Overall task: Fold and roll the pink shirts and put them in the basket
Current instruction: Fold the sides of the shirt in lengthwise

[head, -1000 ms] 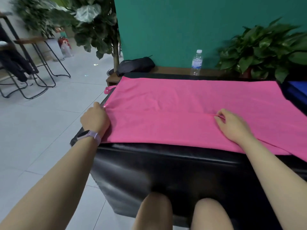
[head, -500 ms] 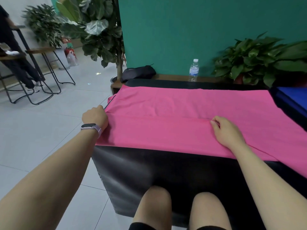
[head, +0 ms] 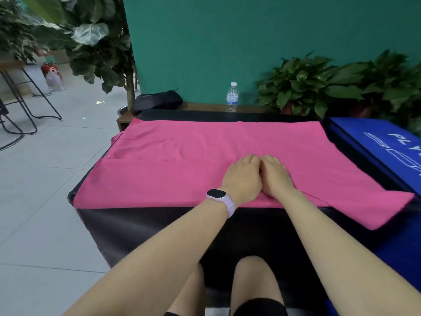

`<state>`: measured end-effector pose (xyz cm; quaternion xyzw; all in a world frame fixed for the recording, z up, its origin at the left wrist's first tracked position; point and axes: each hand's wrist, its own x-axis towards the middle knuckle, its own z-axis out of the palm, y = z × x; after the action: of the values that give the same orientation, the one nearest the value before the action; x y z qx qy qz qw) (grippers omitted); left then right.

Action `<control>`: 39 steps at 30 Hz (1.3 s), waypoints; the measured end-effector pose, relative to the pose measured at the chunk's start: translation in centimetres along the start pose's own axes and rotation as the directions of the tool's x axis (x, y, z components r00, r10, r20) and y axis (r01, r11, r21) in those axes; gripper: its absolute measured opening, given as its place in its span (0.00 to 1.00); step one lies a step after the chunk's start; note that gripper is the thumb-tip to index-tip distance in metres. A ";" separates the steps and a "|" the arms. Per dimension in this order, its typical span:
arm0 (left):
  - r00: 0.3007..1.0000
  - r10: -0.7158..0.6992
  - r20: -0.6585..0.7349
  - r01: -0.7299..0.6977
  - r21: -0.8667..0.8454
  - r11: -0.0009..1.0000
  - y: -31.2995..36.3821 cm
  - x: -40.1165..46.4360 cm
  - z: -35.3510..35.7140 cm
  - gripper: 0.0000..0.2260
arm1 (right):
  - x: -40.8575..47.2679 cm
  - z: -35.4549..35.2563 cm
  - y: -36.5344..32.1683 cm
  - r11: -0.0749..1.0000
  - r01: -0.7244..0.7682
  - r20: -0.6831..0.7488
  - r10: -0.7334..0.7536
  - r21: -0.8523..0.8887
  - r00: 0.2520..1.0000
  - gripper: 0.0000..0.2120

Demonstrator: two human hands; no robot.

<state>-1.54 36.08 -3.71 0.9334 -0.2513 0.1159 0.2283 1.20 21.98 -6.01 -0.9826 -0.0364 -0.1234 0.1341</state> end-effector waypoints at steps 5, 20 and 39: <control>0.992 -0.042 0.119 0.024 0.153 0.988 0.2 -0.1 4.3 0.25 | -5.1 -2.7 7.2 0.995 -0.035 0.144 0.049 -0.094 0.988 0.28; 0.951 -0.073 0.301 -0.003 0.244 0.970 -0.2 1.3 4.5 0.24 | -16.7 -5.6 18.2 0.847 0.061 -0.006 -0.076 -0.528 0.997 0.43; 0.959 -0.098 0.266 0.015 0.295 0.955 0.9 0.6 4.2 0.24 | -16.3 -1.4 16.2 0.899 -0.189 -0.224 0.105 -0.395 0.969 0.41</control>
<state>-1.06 33.13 -6.80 0.9706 -0.2341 0.0127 0.0547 -13.18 5.37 -13.00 -0.9714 0.0786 -0.2144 -0.0647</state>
